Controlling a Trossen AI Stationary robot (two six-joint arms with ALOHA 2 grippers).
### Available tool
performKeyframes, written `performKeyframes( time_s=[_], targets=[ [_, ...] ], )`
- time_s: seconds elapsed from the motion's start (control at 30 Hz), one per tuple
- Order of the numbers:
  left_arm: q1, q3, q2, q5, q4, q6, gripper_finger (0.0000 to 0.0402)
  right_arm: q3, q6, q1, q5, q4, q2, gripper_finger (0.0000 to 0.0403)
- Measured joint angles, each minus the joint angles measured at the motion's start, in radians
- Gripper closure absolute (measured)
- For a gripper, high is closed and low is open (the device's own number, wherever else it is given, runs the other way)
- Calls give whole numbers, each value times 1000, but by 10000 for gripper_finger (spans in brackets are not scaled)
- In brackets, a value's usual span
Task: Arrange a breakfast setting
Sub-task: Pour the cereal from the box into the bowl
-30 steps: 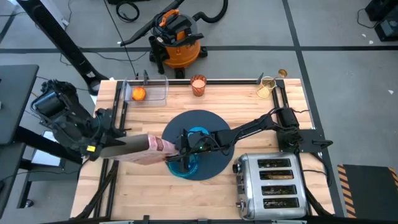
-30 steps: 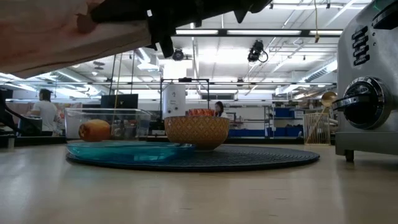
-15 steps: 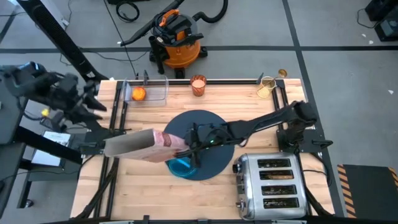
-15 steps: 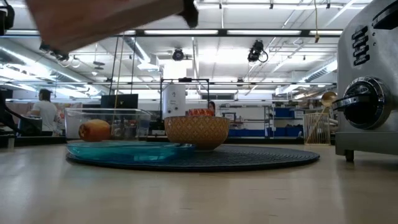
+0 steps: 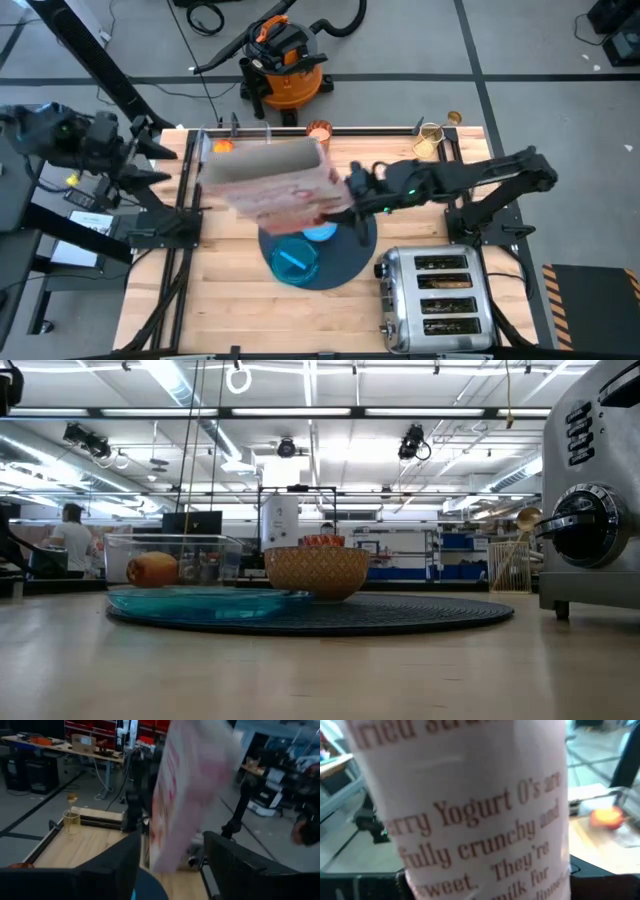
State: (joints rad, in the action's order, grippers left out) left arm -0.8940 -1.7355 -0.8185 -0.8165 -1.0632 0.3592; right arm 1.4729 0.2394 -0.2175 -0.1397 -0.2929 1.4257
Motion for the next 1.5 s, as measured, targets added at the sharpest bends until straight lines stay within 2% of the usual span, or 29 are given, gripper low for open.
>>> performKeyframes(
  time_s=[0.1, 0.23, 0.33, 0.6, 0.83, 1.03, 1.3, 1.5],
  targets=[
    [0, 77, -6, -45, -2, 51, 135, 0, -22, 13, -22, -14, -39, 197],
    [1, 216, -8, -206, 50, 104, 96, 0, -43, 32, -24, -9, -70, 197],
    [8, 301, -7, -232, 158, 102, 87, 0, -69, 42, -20, 6, -74, 197],
    [147, 478, -22, -96, 434, 93, 86, 0, -85, 68, 91, 123, -27, 197],
    [292, 599, -92, 63, 688, -56, 85, 0, -85, 71, 137, 164, 21, 197],
    [358, 615, -152, 143, 784, -117, 85, 0, -82, 69, 142, 176, 34, 197],
    [420, 615, -219, 199, 810, -167, 87, 0, -91, 70, 172, 236, 41, 197],
    [433, 615, -230, 216, 890, -199, 121, 1, -103, 70, 185, 220, 41, 197]
  ],
)
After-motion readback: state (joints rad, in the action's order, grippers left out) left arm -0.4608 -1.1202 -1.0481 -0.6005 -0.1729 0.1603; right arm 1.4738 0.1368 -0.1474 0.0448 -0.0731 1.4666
